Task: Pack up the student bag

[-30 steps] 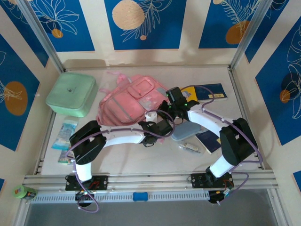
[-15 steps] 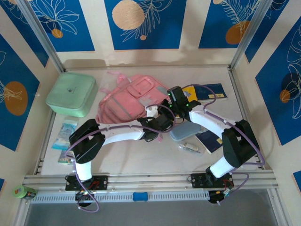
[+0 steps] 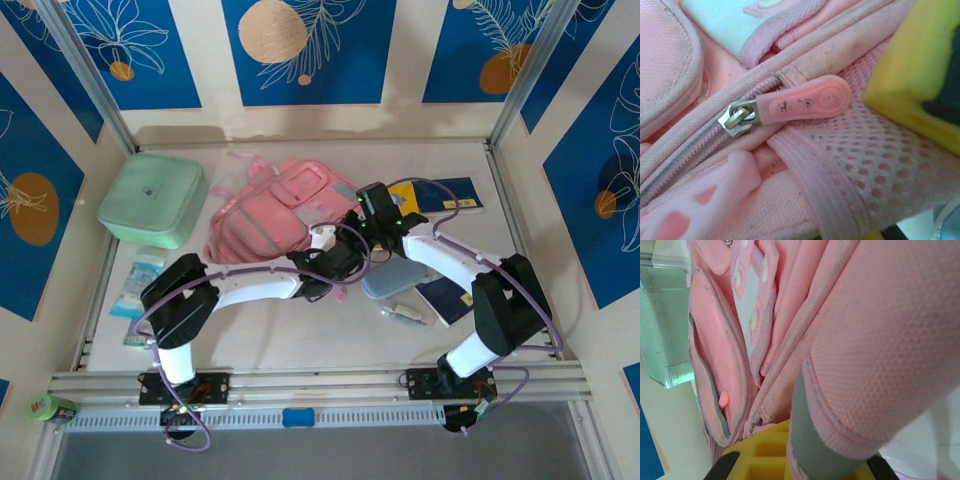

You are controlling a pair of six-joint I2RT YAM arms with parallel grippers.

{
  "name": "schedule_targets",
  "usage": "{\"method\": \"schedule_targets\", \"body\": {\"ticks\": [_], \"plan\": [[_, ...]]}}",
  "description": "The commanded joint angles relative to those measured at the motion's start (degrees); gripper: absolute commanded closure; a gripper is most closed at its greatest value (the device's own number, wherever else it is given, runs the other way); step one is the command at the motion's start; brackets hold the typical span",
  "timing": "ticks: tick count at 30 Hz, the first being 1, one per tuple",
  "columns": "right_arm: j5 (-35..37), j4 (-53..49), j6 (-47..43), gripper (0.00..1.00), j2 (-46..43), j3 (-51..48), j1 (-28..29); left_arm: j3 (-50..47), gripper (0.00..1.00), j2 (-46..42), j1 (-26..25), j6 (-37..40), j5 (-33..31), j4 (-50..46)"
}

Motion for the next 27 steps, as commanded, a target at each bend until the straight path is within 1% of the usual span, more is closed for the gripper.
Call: {"method": "schedule_targets", "body": {"ticks": [1, 9, 13, 17, 22, 24, 27], "plan": [[-5.2, -0.8, -1.9, 1.0, -0.9, 2.3, -0.2, -1.5, 1.0, -4.8, 0.5, 2.9, 2.4, 3.0], [-7.4, -1.8, -3.3, 1.0, -0.1, 4.5, -3.7, -9.6, 1.0, -11.2, 1.8, 1.8, 9.6, -4.2], [-8.5, -1.7, -3.6, 1.0, 1.0, 5.4, -5.0, -14.0, 1.0, -14.7, 2.1, 3.0, 14.1, -3.6], [-9.1, -2.4, -4.8, 1.0, 2.9, 7.0, -5.9, -16.6, 1.0, -18.7, 2.1, 4.2, 15.0, -4.9], [-10.3, -3.2, -5.9, 1.0, 5.2, 8.6, -7.2, -19.3, 1.0, -24.2, 2.8, 6.2, 14.4, -6.8], [-11.2, -2.4, -5.6, 1.0, 5.3, 8.3, -7.2, -19.5, 1.0, -25.0, 3.1, 6.6, 14.9, -6.5], [-10.7, -2.0, -5.9, 1.0, 5.0, 8.2, -7.2, -18.6, 1.0, -25.3, 3.2, 9.0, 15.4, -7.2]]}}
